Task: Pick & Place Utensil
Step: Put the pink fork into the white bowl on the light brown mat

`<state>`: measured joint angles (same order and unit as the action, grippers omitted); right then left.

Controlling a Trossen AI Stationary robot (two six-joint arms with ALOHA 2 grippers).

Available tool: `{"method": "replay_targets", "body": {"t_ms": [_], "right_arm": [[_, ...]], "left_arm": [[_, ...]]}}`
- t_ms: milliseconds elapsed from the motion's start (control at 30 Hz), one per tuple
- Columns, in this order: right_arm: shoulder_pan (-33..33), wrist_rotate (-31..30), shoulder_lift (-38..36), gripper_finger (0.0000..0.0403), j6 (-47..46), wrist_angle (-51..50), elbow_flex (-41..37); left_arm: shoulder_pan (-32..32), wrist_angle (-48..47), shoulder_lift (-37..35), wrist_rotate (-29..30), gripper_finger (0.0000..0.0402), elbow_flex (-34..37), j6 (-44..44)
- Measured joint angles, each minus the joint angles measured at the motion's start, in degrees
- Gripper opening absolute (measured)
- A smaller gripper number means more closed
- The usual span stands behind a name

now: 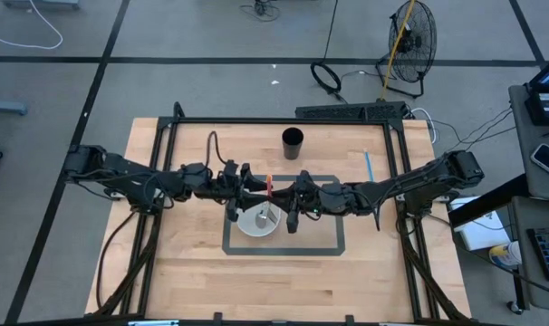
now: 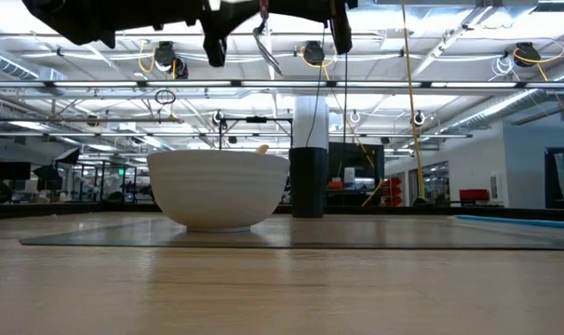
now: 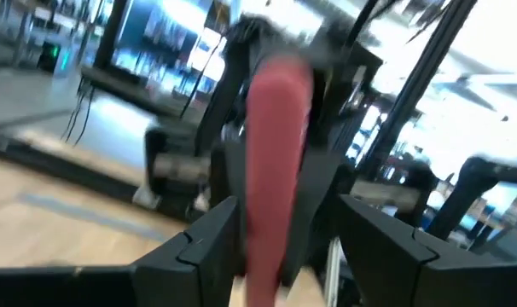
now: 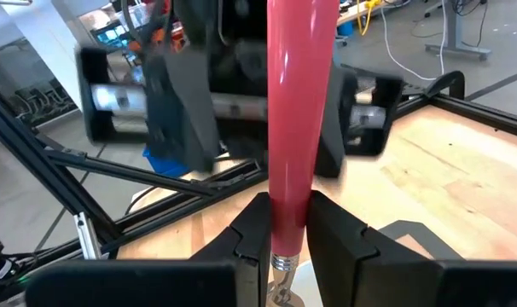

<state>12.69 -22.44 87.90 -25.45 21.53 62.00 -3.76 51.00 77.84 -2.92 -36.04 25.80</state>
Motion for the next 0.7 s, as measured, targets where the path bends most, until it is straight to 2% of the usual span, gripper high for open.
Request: {"method": "replay_targets", "body": {"t_ms": [200,533,700], "right_arm": [[0.04,0.04,0.0,0.0052,0.0,-1.31,-0.02],[0.04,-0.04,0.0,0.0052,-0.02,-1.79,0.0],[0.04,-0.03,0.0,0.0052,-0.02,-1.92,0.0]], "left_arm": [[0.49,-0.19,1.68,0.04,0.0185,-0.65,-0.22],[0.8,-0.27,1.84,-0.45,0.0067,-1.15,-3.08],[0.8,-0.28,1.84,-0.38,0.0066,-1.15,-3.06]]}}
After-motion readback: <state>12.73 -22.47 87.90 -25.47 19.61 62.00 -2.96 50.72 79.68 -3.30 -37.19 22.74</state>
